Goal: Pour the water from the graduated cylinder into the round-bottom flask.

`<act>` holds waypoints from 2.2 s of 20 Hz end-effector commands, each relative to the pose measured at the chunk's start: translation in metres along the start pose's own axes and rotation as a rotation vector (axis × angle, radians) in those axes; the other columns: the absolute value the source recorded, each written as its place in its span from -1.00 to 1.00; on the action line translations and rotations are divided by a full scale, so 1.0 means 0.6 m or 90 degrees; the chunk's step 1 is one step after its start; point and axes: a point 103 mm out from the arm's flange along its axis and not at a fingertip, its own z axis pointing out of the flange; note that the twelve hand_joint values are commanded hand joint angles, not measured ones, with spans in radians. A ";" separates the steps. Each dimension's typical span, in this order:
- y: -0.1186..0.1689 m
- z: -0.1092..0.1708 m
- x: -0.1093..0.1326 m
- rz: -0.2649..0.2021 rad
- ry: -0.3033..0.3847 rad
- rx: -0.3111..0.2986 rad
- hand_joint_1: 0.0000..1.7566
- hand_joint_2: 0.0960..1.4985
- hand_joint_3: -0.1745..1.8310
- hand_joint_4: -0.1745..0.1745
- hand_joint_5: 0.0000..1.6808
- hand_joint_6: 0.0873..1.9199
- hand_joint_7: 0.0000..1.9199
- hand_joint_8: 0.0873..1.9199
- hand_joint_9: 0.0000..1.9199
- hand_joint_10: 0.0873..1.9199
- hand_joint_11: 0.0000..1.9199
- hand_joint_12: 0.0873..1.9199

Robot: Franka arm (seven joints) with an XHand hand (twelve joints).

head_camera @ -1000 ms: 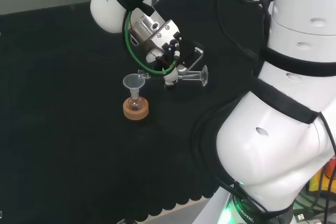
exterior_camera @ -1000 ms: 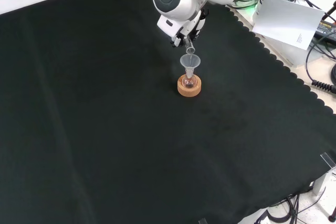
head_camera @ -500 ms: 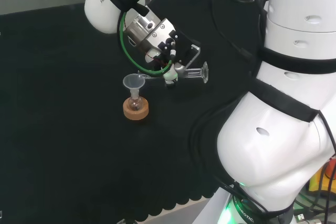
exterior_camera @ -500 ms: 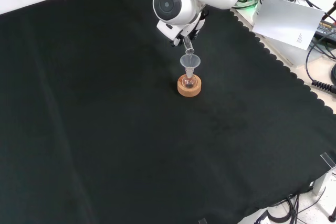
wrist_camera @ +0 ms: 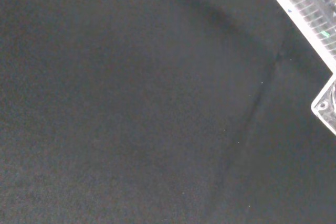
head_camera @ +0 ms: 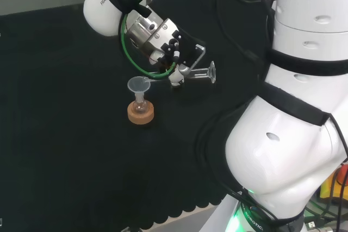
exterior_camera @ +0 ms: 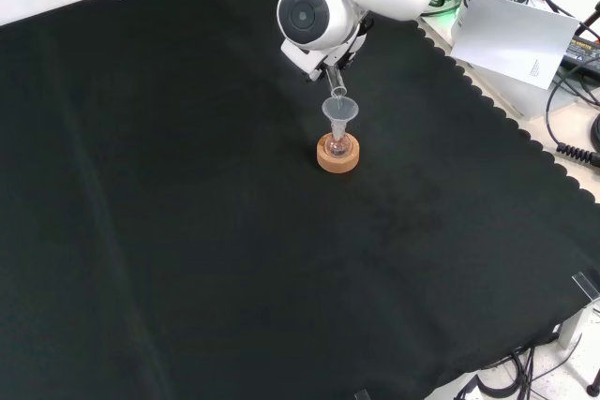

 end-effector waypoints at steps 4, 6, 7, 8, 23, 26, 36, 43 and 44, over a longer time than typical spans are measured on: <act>-0.001 -0.005 0.000 0.011 -0.018 0.007 0.45 0.40 -0.83 -1.00 0.24 -0.11 0.12 -0.13 0.53 -1.00 0.31 -0.31; -0.001 -0.006 -0.001 0.016 -0.023 0.010 0.45 0.40 -0.83 -1.00 0.24 -0.11 0.12 -0.13 0.53 -1.00 0.31 -0.31; -0.001 -0.007 -0.002 0.018 -0.025 0.012 0.45 0.40 -0.83 -1.00 0.24 -0.11 0.12 -0.13 0.53 -1.00 0.31 -0.31; -0.001 -0.008 -0.003 0.020 -0.026 0.012 0.45 0.40 -0.83 -1.00 0.24 -0.11 0.12 -0.13 0.53 -1.00 0.31 -0.31; -0.010 -0.020 -0.002 0.040 -0.057 0.014 0.45 0.40 -0.83 -1.00 0.24 -0.11 0.12 -0.13 0.53 -1.00 0.31 -0.31; -0.010 -0.021 -0.002 0.043 -0.060 0.017 0.45 0.40 -0.83 -1.00 0.24 -0.11 0.12 -0.13 0.53 -1.00 0.31 -0.31; -0.010 -0.020 -0.006 0.051 -0.069 0.021 0.45 0.40 -0.83 -1.00 0.24 -0.11 0.12 -0.13 0.53 -1.00 0.31 -0.31; -0.007 -0.021 -0.006 0.050 -0.069 0.022 0.45 0.40 -0.83 -1.00 0.24 -0.10 0.12 -0.13 0.53 -1.00 0.31 -0.31; -0.005 -0.022 -0.005 0.047 -0.068 0.021 0.45 0.40 -0.83 -1.00 0.24 -0.10 0.12 -0.13 0.53 -1.00 0.31 -0.31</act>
